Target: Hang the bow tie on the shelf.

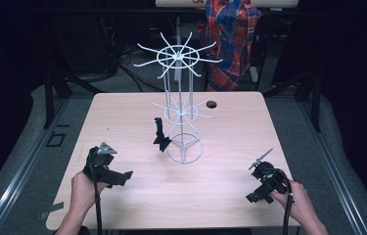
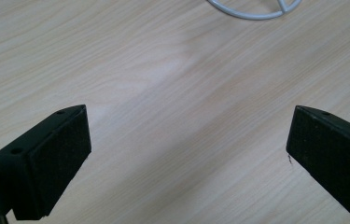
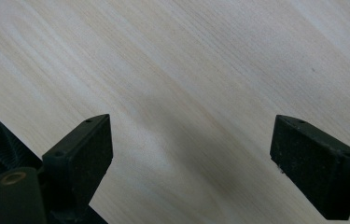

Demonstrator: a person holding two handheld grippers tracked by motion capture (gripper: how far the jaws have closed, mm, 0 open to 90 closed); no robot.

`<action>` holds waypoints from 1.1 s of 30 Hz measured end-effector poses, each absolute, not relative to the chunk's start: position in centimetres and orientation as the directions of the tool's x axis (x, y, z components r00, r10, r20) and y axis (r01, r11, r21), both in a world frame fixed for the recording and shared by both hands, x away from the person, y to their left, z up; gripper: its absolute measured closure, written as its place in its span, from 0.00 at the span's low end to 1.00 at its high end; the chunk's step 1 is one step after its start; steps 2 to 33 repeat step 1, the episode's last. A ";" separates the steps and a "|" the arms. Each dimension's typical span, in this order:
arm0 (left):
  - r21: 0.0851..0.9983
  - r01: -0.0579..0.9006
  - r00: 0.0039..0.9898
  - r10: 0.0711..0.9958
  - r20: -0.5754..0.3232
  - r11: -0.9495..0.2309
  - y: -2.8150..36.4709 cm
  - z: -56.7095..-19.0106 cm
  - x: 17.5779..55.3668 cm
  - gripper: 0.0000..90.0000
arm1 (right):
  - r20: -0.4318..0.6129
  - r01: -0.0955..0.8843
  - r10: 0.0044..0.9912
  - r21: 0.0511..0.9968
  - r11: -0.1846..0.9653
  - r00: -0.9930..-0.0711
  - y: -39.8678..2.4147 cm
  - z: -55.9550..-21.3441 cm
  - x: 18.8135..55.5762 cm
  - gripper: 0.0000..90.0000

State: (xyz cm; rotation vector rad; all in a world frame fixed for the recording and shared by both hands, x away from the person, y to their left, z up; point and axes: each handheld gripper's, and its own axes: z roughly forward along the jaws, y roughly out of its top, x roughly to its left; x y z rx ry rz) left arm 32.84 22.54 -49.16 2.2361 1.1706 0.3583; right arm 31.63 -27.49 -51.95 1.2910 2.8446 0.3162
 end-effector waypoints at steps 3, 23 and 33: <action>0.608 0.658 0.578 0.815 -0.031 -0.444 22.5 -49.2 32.8 0.00 | 0.081 0.745 0.745 0.183 0.642 -0.662 -27.5 -51.9 31.6 0.14; 0.608 0.658 0.578 0.815 -0.031 -0.444 22.5 -49.2 32.8 0.00 | 0.081 0.745 0.745 0.183 0.642 -0.662 -27.5 -51.9 31.6 0.14; 0.608 0.658 0.578 0.815 -0.031 -0.444 22.5 -49.2 32.8 0.00 | 0.081 0.745 0.745 0.183 0.642 -0.662 -27.5 -51.9 31.6 0.14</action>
